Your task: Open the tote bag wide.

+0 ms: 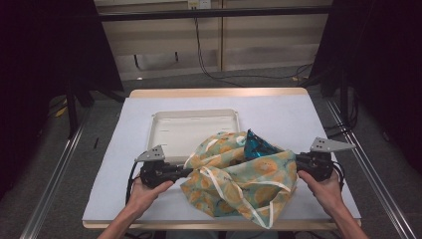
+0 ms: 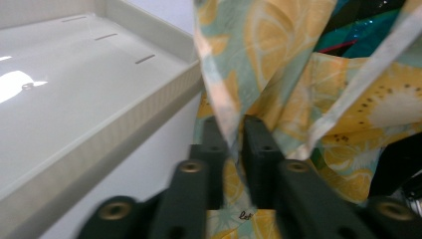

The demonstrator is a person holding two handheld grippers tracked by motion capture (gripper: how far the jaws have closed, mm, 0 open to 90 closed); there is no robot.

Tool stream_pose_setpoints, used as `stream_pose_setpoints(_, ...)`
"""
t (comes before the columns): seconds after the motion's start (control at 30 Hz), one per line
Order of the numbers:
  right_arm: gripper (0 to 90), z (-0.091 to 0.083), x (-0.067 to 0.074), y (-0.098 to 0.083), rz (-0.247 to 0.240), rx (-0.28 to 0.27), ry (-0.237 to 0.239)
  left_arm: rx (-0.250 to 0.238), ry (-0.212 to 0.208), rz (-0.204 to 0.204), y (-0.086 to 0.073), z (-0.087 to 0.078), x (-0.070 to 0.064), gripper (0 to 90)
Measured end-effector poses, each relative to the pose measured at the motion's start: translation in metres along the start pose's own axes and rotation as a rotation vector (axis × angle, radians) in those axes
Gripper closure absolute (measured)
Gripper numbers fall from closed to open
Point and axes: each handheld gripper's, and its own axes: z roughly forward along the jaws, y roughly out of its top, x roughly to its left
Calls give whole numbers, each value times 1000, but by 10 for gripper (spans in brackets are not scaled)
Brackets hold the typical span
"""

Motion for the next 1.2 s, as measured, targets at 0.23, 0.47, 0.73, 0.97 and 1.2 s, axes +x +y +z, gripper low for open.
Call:
stream_pose_setpoints(0.23, 672, -22, 6, 14, -19, -51, -13, -100, 39, 0, 10, -24, -10, 511)
stream_pose_setpoints(0.47, 560, -41, 10, 21, -19, -94, -38, -189, 42, 53, 29, -42, -30, 461)
stream_pose_setpoints(0.73, 502, -61, 15, 42, -32, -154, -54, -197, -71, 117, 48, -35, -58, 457)
stream_pose_setpoints(0.97, 520, -71, 28, 54, -51, -188, -32, -150, -187, 169, 52, -8, -83, 428)
stream_pose_setpoints(1.2, 510, -71, 47, 57, -46, -181, 39, -75, -194, 210, 50, 11, -94, 435)
